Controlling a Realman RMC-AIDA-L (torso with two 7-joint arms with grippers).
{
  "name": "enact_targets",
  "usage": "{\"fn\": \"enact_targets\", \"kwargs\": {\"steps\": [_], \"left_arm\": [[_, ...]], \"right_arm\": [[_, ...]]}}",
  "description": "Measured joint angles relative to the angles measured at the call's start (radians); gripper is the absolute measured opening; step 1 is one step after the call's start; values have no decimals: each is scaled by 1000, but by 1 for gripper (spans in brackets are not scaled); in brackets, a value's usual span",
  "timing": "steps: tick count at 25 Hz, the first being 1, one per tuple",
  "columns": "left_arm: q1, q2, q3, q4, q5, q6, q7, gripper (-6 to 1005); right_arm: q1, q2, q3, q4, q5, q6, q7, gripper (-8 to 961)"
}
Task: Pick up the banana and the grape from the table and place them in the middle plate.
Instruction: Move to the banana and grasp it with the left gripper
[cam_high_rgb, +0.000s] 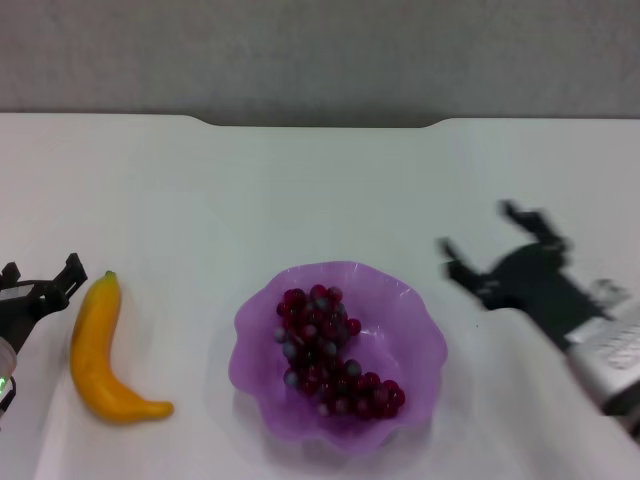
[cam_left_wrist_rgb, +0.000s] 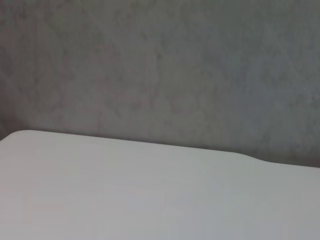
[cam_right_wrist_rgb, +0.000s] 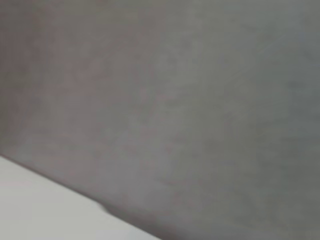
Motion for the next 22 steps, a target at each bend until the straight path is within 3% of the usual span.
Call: {"fn": "enact_targets", "kwargs": {"steps": [4,8,18,22], "left_arm": [[0,0,3,-2,2,8,0,894],[0,-2,3,-6,2,11,-1,893],[4,-3,4,-51,3,15,-1,885],[23,7,5,-119,19,-15,0,881]], "right_arm": [[8,1,1,-147,45,-104,106,894],[23,0,8,-223,55,-116,215,894],[31,3,-5,-297,190,-103,201,894],[31,4,-5,-299,188,-67,196,894]]}}
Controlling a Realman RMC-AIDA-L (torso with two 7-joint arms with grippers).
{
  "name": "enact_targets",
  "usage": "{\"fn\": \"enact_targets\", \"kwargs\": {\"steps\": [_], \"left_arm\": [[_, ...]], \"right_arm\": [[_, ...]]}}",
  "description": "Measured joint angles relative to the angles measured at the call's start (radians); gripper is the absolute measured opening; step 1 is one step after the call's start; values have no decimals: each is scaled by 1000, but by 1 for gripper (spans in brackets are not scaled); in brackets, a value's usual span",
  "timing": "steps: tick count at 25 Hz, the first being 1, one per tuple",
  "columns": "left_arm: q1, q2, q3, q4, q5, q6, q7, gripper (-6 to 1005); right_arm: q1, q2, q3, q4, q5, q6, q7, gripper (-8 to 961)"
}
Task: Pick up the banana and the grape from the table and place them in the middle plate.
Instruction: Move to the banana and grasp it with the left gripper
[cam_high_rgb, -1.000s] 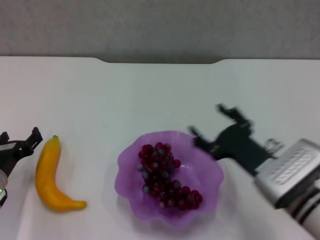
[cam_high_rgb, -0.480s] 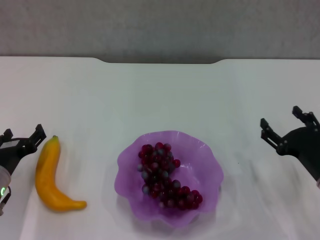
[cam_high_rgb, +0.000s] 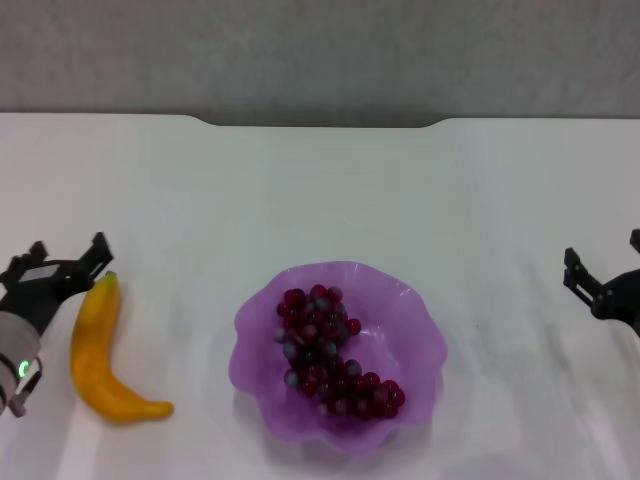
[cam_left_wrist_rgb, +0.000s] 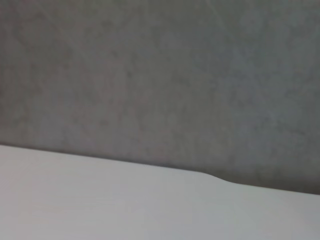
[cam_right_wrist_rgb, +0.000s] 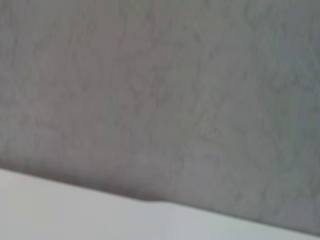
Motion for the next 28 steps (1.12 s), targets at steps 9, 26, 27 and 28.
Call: {"fn": "enact_targets", "kwargs": {"steps": [9,26,27,28], "left_arm": [[175,108,-173,-622,73,-593,156,870],[131,-6,-592,-957,428,-1572,274,851],[120,-5,-578,-948,443,-1583,247,850],[109,-5,-564,-940,451,-1594,225,849]], "right_arm": [[3,-2,-10,-3,2,40,-3,894],[9,-6,-1,-8,6,64,-3,894],[9,-6,0,-8,7,64,-3,894],[9,-6,0,-8,6,65,-3,894]]}}
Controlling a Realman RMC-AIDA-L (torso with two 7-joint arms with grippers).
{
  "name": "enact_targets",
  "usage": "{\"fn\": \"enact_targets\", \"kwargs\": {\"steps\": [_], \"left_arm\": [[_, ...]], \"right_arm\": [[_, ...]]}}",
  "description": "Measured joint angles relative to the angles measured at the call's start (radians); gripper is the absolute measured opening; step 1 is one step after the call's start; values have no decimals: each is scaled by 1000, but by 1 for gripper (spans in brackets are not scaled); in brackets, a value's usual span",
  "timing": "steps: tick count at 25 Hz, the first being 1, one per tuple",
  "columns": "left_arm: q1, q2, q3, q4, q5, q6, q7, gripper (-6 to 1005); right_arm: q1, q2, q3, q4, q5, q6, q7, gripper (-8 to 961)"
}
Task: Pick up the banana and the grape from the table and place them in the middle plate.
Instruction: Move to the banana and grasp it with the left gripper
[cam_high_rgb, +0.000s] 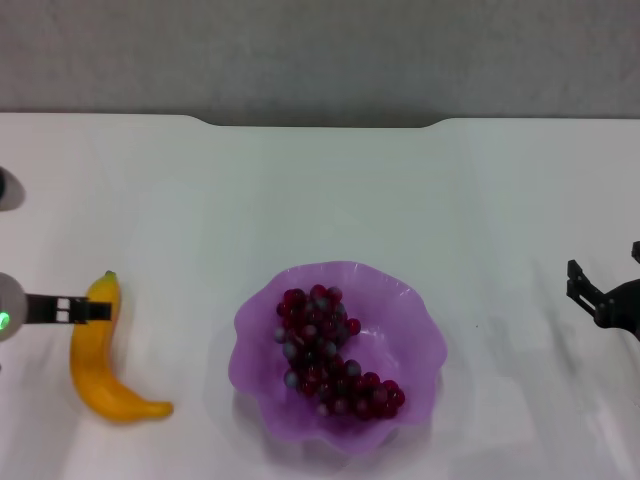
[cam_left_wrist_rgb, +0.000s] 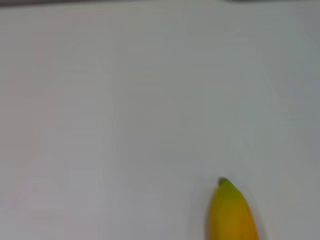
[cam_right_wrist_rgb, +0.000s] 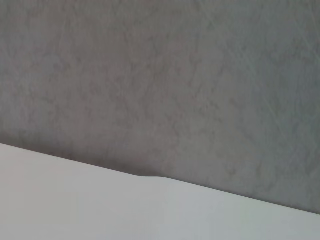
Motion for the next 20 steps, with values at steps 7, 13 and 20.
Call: {"fn": "enact_targets", "kwargs": {"steps": [7,13,20], "left_arm": [[-37,-1,48,27,2,-15,-54,841],[-59,-1,43,86,2,6,-67,834],[-91,0,46,163,3,44,-68,826]], "right_arm": [[0,1,1,-5,0,0,0,894],[1,1,1,-9,1,0,0,894],[8,1,0,-11,2,0,1,894]]}}
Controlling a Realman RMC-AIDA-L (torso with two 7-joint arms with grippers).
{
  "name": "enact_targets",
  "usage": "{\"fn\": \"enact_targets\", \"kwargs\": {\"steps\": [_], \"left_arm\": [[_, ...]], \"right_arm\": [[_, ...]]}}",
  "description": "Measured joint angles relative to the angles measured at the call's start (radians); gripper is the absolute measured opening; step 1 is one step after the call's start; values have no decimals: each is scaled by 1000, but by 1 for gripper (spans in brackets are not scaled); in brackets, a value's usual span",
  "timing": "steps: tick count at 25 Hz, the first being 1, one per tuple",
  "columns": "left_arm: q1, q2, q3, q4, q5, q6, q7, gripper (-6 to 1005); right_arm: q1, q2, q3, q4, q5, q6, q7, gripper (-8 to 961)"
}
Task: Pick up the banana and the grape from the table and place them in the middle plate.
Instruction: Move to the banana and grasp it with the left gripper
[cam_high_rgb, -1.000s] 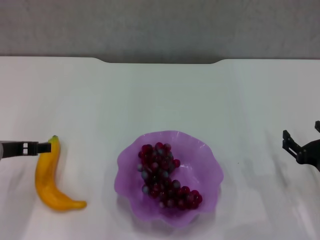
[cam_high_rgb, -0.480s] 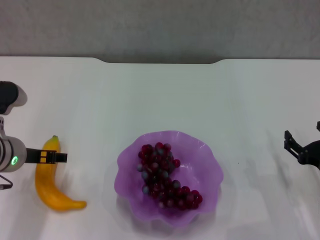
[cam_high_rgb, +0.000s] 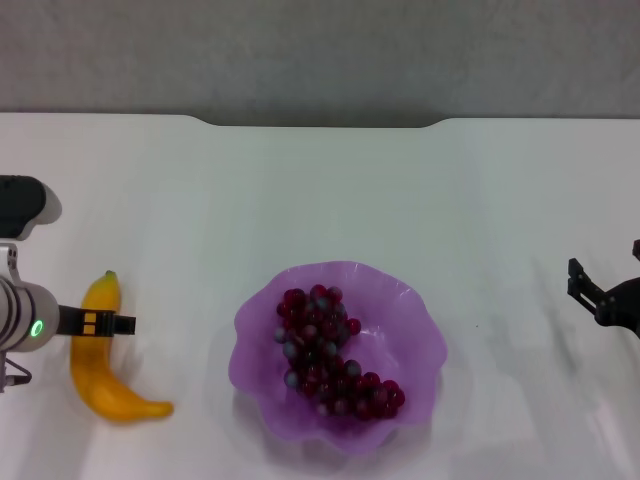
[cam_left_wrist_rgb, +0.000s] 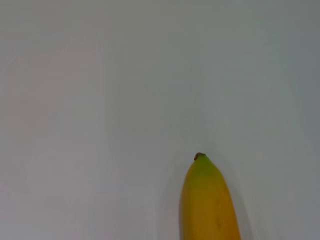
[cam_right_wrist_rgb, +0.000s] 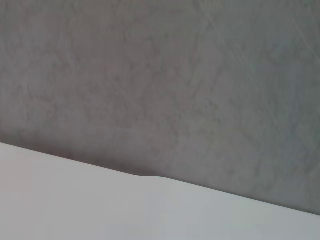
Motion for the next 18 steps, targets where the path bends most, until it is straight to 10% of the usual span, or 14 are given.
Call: {"fn": "enact_targets", "kwargs": {"steps": [18], "left_arm": [[-14,0,-3,43,0,21,-1,672]], "right_arm": [[2,1,0,-1,0,0,0,894]]}}
